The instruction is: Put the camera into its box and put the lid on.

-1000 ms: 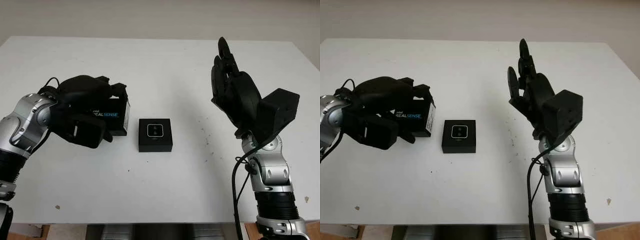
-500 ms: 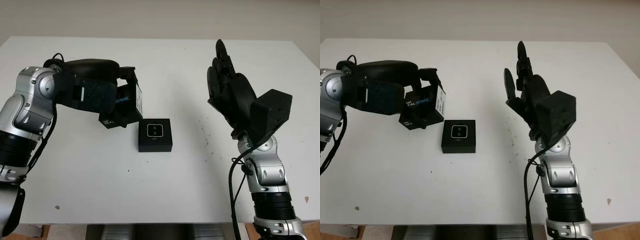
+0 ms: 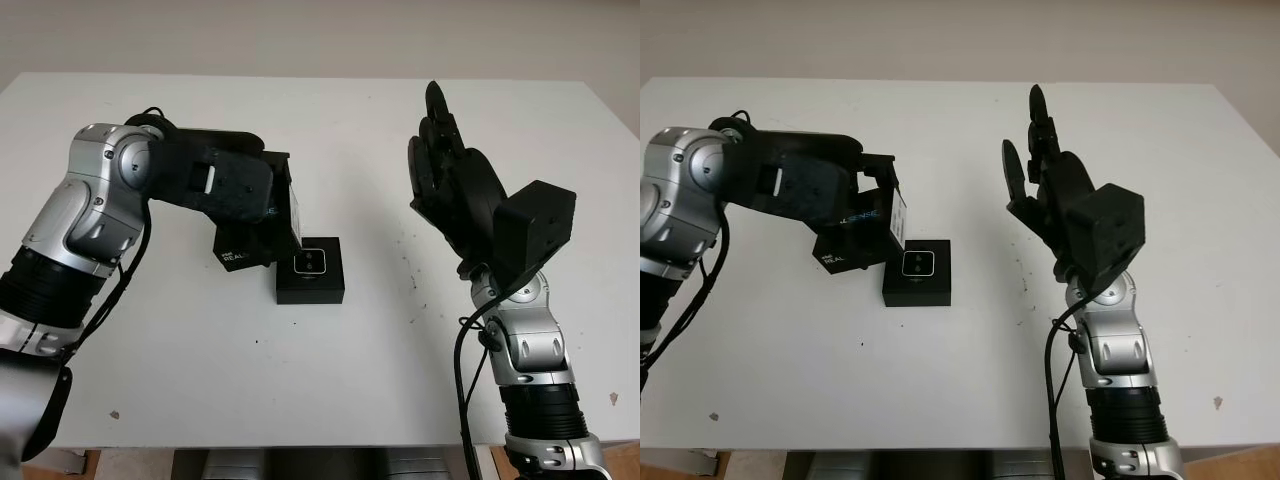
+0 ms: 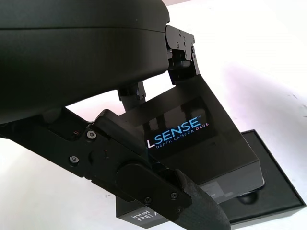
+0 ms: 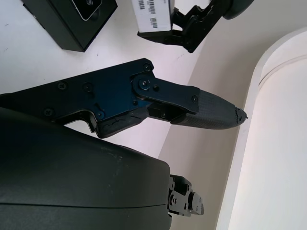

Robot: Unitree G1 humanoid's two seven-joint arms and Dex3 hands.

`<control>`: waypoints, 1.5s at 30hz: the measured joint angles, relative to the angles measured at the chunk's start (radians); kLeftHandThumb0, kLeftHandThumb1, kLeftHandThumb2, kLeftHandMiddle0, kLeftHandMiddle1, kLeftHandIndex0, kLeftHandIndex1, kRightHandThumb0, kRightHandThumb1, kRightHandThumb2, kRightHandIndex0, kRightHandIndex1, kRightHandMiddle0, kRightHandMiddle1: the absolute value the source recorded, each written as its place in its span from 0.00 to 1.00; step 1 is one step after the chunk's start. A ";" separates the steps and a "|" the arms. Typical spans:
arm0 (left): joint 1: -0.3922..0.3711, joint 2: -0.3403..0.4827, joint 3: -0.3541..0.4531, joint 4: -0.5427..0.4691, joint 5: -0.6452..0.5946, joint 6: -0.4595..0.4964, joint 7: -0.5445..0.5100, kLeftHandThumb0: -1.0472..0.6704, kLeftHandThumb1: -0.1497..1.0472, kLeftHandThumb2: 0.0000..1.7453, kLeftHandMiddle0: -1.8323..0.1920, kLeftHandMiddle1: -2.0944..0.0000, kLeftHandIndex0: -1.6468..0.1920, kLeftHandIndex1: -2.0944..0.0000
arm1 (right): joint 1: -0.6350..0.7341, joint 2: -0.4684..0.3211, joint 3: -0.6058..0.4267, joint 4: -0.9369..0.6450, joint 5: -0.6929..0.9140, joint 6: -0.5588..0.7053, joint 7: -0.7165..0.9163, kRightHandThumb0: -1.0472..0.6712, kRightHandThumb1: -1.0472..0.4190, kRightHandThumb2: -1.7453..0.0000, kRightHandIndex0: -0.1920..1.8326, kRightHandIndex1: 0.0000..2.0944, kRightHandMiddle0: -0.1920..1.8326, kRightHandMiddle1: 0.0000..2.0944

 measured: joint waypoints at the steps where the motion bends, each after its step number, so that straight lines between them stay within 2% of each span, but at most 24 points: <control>1: 0.000 -0.007 -0.006 0.000 0.008 -0.005 0.004 0.46 0.99 0.03 0.63 0.22 0.65 0.11 | 0.000 0.001 0.000 0.001 0.000 0.000 -0.001 0.14 0.00 0.63 0.00 0.00 0.00 0.01; 8: 0.000 -0.057 -0.020 0.008 0.013 -0.017 0.034 0.46 0.98 0.03 0.63 0.20 0.70 0.13 | -0.001 0.007 0.009 0.001 -0.009 0.011 -0.014 0.13 0.00 0.63 0.00 0.00 0.01 0.01; 13: 0.000 -0.068 -0.020 0.021 0.005 -0.029 0.056 0.45 0.98 0.03 0.64 0.19 0.71 0.08 | 0.000 0.011 0.009 -0.001 -0.012 0.019 -0.019 0.14 0.00 0.62 0.00 0.00 0.00 0.02; 19: 0.000 -0.077 -0.021 0.020 0.021 -0.019 0.075 0.45 0.98 0.03 0.64 0.11 0.73 0.12 | 0.003 0.015 0.007 -0.002 -0.005 0.008 -0.016 0.14 0.00 0.62 0.00 0.00 0.00 0.02; 24: 0.000 -0.095 -0.036 0.012 0.064 0.001 0.093 0.45 0.97 0.03 0.66 0.03 0.73 0.11 | 0.006 0.016 0.006 -0.002 -0.001 0.008 -0.014 0.15 0.00 0.62 0.00 0.00 0.00 0.01; 25: 0.000 -0.098 -0.039 0.012 0.073 0.001 0.096 0.46 0.96 0.03 0.68 0.04 0.73 0.14 | 0.006 0.016 0.006 -0.002 -0.001 0.008 -0.014 0.15 0.00 0.62 0.00 0.00 0.00 0.01; 27: 0.001 -0.105 -0.042 0.012 0.079 0.000 0.102 0.47 0.95 0.03 0.72 0.03 0.82 0.23 | 0.006 0.016 0.007 -0.002 -0.001 0.008 -0.014 0.14 0.00 0.62 0.00 0.00 0.00 0.01; 28: 0.001 -0.109 -0.042 0.012 0.080 0.000 0.104 0.47 0.95 0.03 0.73 0.01 0.90 0.32 | 0.006 0.016 0.007 -0.003 -0.003 0.009 -0.015 0.14 0.00 0.62 0.00 0.00 0.00 0.01; 30: 0.001 -0.116 -0.046 0.011 0.085 0.007 0.105 0.47 0.95 0.03 0.72 0.00 0.93 0.38 | 0.006 0.017 0.008 -0.003 -0.004 0.011 -0.019 0.14 0.00 0.62 0.00 0.00 0.00 0.01; 31: 0.001 -0.117 -0.050 0.009 0.089 0.008 0.104 0.46 0.95 0.03 0.69 0.00 0.94 0.39 | 0.006 0.017 0.008 -0.004 -0.004 0.011 -0.020 0.14 0.00 0.62 0.00 0.00 0.00 0.02; 33: 0.003 -0.119 -0.061 0.003 0.095 0.009 0.101 0.47 0.94 0.03 0.60 0.00 0.99 0.50 | 0.006 0.019 0.008 -0.004 -0.004 0.011 -0.022 0.14 0.00 0.63 0.00 0.00 0.00 0.01; 35: 0.004 -0.122 -0.071 -0.005 0.103 0.014 0.091 0.47 0.95 0.03 0.58 0.00 0.97 0.54 | 0.006 0.022 0.009 -0.005 -0.004 0.011 -0.023 0.14 0.00 0.63 0.00 0.00 0.00 0.01; 37: 0.004 -0.124 -0.080 -0.009 0.110 0.015 0.087 0.47 0.95 0.03 0.57 0.00 0.90 0.19 | 0.006 0.025 0.009 -0.006 -0.004 0.011 -0.024 0.15 0.00 0.63 0.00 0.00 0.00 0.01; 38: 0.004 -0.124 -0.083 -0.009 0.115 0.011 0.087 0.47 0.95 0.03 0.56 0.00 0.88 0.09 | 0.006 0.026 0.009 -0.006 -0.003 0.011 -0.024 0.15 0.00 0.63 0.00 0.00 0.00 0.01; 39: 0.005 -0.124 -0.087 -0.009 0.119 0.007 0.087 0.47 0.95 0.03 0.56 0.00 0.86 0.06 | 0.006 0.026 0.009 -0.006 -0.003 0.011 -0.025 0.15 0.00 0.63 0.00 0.00 0.00 0.01; 43: 0.006 -0.126 -0.101 -0.009 0.126 0.008 0.070 0.46 0.94 0.03 0.56 0.00 0.82 0.12 | 0.007 0.037 0.009 -0.019 -0.001 0.034 -0.033 0.14 0.00 0.63 0.00 0.00 0.00 0.01; 45: 0.007 -0.129 -0.105 -0.009 0.128 0.010 0.062 0.46 0.94 0.03 0.56 0.00 0.84 0.11 | 0.007 0.042 0.009 -0.021 0.000 0.040 -0.040 0.14 0.00 0.64 0.00 0.00 0.01 0.02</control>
